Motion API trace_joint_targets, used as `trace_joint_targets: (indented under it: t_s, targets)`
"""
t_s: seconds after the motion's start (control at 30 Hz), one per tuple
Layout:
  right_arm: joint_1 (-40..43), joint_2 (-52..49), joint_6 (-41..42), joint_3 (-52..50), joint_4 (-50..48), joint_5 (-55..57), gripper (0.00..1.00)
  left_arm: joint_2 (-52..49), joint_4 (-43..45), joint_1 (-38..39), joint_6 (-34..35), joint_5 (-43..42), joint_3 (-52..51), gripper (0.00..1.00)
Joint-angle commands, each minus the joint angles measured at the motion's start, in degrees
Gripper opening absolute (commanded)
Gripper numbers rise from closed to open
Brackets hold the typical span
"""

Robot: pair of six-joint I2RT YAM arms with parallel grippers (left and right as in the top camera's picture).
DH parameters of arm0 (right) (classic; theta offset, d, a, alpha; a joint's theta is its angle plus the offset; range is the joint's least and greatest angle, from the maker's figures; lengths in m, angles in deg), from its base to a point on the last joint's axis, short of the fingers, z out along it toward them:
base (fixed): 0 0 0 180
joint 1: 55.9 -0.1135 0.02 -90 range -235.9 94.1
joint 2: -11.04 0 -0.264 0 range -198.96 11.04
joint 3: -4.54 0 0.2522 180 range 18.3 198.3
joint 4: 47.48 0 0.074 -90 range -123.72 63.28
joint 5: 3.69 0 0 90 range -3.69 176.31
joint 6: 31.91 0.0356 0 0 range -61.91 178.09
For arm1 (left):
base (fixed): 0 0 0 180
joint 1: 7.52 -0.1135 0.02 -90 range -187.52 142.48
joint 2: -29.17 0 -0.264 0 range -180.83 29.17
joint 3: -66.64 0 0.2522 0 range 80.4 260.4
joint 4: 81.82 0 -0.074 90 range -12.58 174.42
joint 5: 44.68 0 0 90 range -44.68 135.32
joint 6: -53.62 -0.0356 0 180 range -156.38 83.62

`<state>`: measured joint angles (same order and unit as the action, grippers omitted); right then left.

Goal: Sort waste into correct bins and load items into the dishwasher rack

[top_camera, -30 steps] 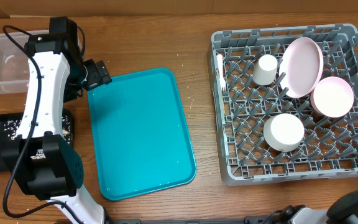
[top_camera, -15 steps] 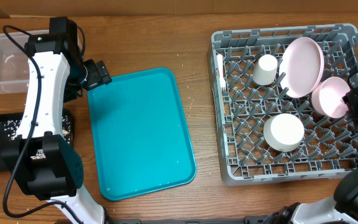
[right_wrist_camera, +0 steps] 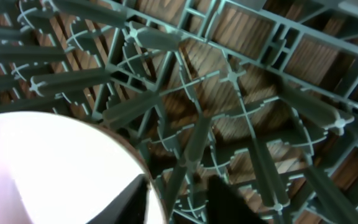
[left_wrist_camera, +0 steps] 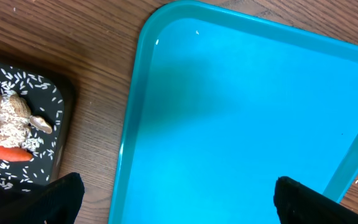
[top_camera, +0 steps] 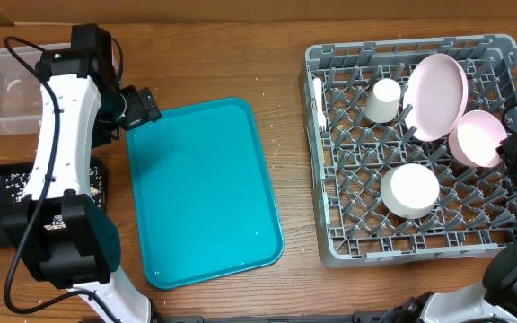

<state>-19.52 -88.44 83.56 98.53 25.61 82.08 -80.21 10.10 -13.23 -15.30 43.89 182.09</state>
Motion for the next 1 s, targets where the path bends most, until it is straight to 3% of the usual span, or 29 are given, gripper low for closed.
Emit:
trace_joint_targets:
  t_s: [0.0, 0.07, 0.5, 0.57, 0.7, 0.73, 0.83, 0.87, 0.97]
  targets:
    - [0.1, 0.0, 0.1, 0.0, 0.0, 0.9, 0.17, 1.1, 0.0, 0.2, 0.8, 0.4, 1.1, 1.00]
    - [0.1, 0.0, 0.1, 0.0, 0.2, 0.1, 0.04, 1.1, 0.0, 0.2, 0.8, 0.4, 1.1, 1.00]
    - [0.1, 2.6, -0.1, 1.5, 2.8, -2.8, 0.04, 1.1, 0.0, 0.2, 0.8, 0.4, 1.1, 1.00]
    - [0.1, 3.3, -0.4, 1.5, 4.6, -4.5, 0.16, 1.1, 0.0, 0.2, 0.8, 0.4, 1.1, 1.00]
    - [-0.7, 3.2, -1.5, 0.7, 8.1, -4.6, 0.20, 1.1, 0.0, 0.2, 0.8, 0.4, 1.1, 1.00]
    - [-0.9, 3.1, -1.5, 0.2, 8.0, -4.4, 0.39, 1.1, 0.0, 0.2, 0.8, 0.4, 1.1, 1.00]
    - [-1.6, 2.9, -1.4, -1.7, 6.0, -4.4, 0.71, 1.1, 0.0, 0.2, 0.8, 0.4, 1.1, 1.00]
    - [-1.8, 2.8, -1.4, -2.4, 4.9, -4.5, 0.75, 1.1, 0.0, 0.2, 0.8, 0.4, 1.1, 1.00]
    - [-2.1, 2.3, -1.1, -4.2, 2.1, -4.5, 0.76, 1.1, 0.0, 0.2, 0.8, 0.4, 1.1, 1.00]
